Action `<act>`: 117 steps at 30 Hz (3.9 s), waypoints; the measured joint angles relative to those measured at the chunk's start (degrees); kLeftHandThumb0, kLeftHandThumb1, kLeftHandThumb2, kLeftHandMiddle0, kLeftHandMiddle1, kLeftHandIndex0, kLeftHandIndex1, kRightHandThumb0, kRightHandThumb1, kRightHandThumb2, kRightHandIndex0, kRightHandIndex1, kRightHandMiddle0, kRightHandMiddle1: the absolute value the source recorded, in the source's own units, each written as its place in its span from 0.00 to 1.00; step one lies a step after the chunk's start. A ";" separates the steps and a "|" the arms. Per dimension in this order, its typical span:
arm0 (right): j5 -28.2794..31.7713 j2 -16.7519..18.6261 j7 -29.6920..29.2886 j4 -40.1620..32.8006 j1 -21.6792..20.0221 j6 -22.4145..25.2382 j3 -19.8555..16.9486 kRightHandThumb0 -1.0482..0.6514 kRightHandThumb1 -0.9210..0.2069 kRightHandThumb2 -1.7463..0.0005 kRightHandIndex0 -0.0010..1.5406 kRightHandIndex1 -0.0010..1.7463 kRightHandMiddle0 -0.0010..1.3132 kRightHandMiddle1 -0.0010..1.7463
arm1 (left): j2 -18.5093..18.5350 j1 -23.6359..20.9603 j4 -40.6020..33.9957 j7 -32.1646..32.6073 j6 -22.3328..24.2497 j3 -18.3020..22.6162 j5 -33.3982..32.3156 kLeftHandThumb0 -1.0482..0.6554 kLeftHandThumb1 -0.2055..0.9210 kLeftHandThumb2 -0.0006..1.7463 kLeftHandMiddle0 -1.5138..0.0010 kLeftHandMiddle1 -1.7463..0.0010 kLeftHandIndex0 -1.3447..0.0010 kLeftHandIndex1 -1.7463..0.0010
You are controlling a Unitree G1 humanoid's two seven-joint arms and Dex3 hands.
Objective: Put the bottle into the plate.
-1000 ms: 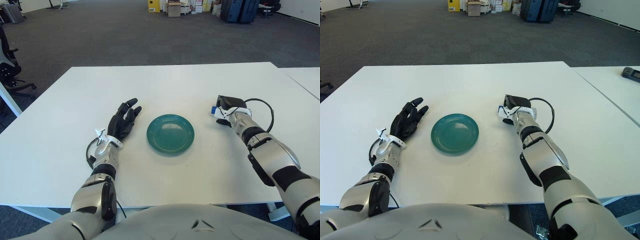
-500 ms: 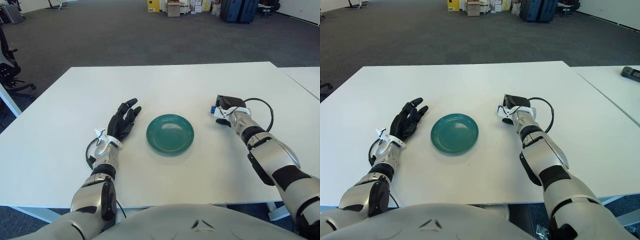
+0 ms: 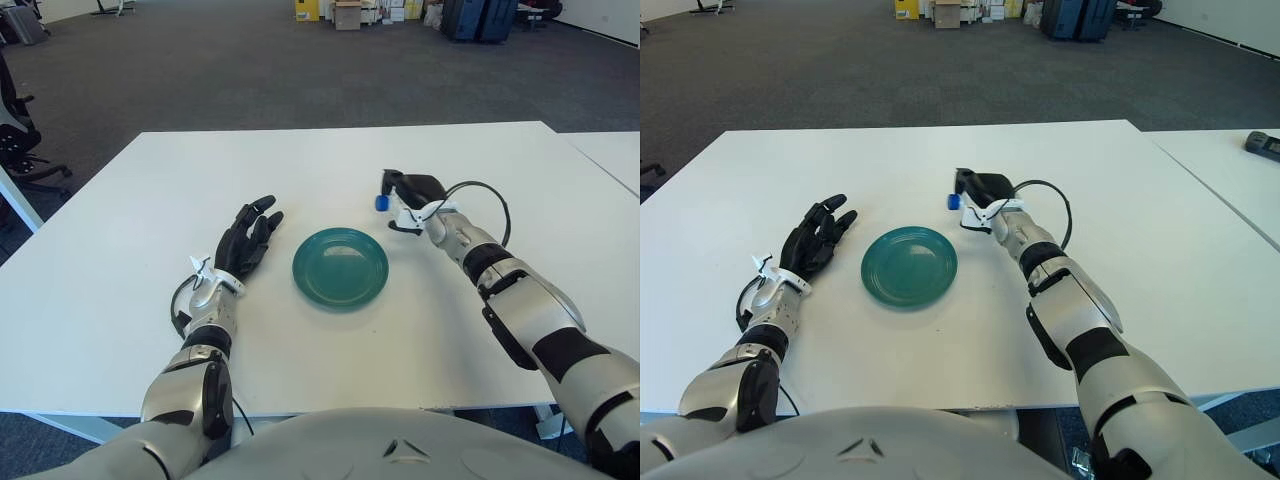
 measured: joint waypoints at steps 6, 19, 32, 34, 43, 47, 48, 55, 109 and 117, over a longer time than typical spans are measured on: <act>-1.75 -1.09 -1.38 -11.31 -0.26 -3.86 0.72 0.62 0.71 0.12 0.49 0.99 0.41 1.00 | -0.12 -0.45 0.42 0.13 0.07 0.04 0.01 0.23 1.00 0.34 0.65 0.61 0.87 0.44; -6.44 -3.63 -0.39 -26.42 3.34 -2.03 1.71 0.62 0.81 0.04 0.54 1.00 0.47 1.00 | -0.11 -0.97 1.19 0.99 0.30 0.12 0.10 0.24 1.00 0.34 0.64 0.60 0.86 0.44; -10.18 -5.11 3.46 -34.38 6.92 0.81 3.36 0.62 0.78 0.06 0.53 1.00 0.45 1.00 | -0.19 -1.61 2.03 1.11 0.83 0.40 0.08 0.25 1.00 0.35 0.66 0.63 0.86 0.44; -10.06 -5.08 5.27 -35.89 7.46 1.11 3.44 0.62 0.74 0.09 0.51 1.00 0.42 1.00 | -0.27 -1.68 2.05 1.13 0.87 0.43 0.06 0.25 1.00 0.35 0.65 0.64 0.85 0.43; -9.19 -3.56 12.30 -39.96 12.32 1.30 4.62 0.62 0.72 0.11 0.50 0.99 0.40 1.00 | -0.60 -1.81 1.75 1.02 1.77 0.91 -0.56 0.26 1.00 0.35 0.65 0.66 0.84 0.42; -9.22 -2.91 15.01 -40.01 13.83 2.03 5.09 0.62 0.74 0.09 0.51 0.99 0.42 1.00 | -0.80 -1.77 1.29 0.99 2.28 1.00 -0.68 0.26 1.00 0.35 0.65 0.66 0.85 0.42; -9.26 -2.83 15.33 -40.01 14.11 2.20 5.22 0.62 0.74 0.09 0.51 0.99 0.42 1.00 | -0.85 -1.74 1.16 0.99 2.40 0.99 -0.70 0.26 1.00 0.35 0.65 0.66 0.85 0.42; -10.26 -2.87 15.65 -40.61 15.50 2.54 6.06 0.62 0.77 0.07 0.53 0.99 0.44 1.00 | -0.95 -1.43 0.43 1.00 2.98 0.84 -0.64 0.26 1.00 0.34 0.65 0.66 0.86 0.44; 2.19 1.11 19.54 -27.28 16.07 -15.72 4.48 0.03 0.00 0.65 0.06 0.07 0.00 0.32 | -0.87 -1.91 2.81 7.93 -1.21 1.15 1.06 0.24 1.00 0.30 0.76 0.77 0.93 0.43; 2.20 0.87 22.25 -27.83 15.97 -14.86 4.34 0.00 0.00 0.60 0.00 0.00 0.00 0.13 | -0.96 -1.65 1.64 5.41 0.60 1.48 -0.05 0.20 1.00 0.30 0.75 0.91 1.00 0.53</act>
